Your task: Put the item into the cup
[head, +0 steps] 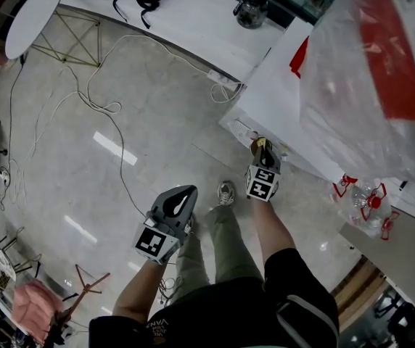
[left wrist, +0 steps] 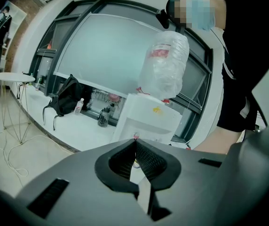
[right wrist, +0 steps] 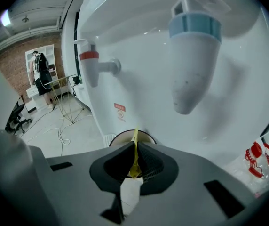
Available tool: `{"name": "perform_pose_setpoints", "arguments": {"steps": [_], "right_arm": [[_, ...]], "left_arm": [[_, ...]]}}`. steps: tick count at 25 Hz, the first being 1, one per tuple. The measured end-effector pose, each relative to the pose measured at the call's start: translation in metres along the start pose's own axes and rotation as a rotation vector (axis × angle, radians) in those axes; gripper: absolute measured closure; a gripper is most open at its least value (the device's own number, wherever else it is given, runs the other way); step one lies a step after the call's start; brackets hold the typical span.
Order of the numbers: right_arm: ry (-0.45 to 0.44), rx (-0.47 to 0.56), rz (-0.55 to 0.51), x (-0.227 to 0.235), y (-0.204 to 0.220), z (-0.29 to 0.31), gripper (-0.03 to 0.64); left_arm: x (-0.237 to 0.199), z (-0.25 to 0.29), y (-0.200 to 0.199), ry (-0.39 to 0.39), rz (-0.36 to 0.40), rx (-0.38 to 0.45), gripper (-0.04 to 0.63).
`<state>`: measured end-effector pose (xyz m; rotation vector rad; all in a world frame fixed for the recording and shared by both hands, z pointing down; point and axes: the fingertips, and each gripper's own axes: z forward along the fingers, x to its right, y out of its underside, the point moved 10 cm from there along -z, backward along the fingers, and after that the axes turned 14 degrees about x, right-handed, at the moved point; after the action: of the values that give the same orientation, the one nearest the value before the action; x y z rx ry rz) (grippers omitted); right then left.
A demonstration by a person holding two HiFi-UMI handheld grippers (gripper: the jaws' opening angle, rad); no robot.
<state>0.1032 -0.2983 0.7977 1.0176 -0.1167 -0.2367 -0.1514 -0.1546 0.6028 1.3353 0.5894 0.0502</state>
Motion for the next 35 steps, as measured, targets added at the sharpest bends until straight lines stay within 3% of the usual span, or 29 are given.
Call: {"name": "perform_pose_setpoints", "arguments": {"steps": [8,16,35], "right_arm": [[0.002,-0.01,0.013,0.0,0.003,0.004,0.565],[0.008,0.049,0.037,-0.001,-0.009,-0.018,0.563],[-0.058,0.264,0.148,-0.044,-0.087,-0.172,0.566]], "left_arm": [[-0.002,-0.002,-0.003,-0.005,0.008,-0.003,0.575],[0.007,-0.01,-0.008,0.014,0.019,0.011,0.575],[0.031,-0.083,-0.06,0.1,0.089,0.082,0.575]]}}
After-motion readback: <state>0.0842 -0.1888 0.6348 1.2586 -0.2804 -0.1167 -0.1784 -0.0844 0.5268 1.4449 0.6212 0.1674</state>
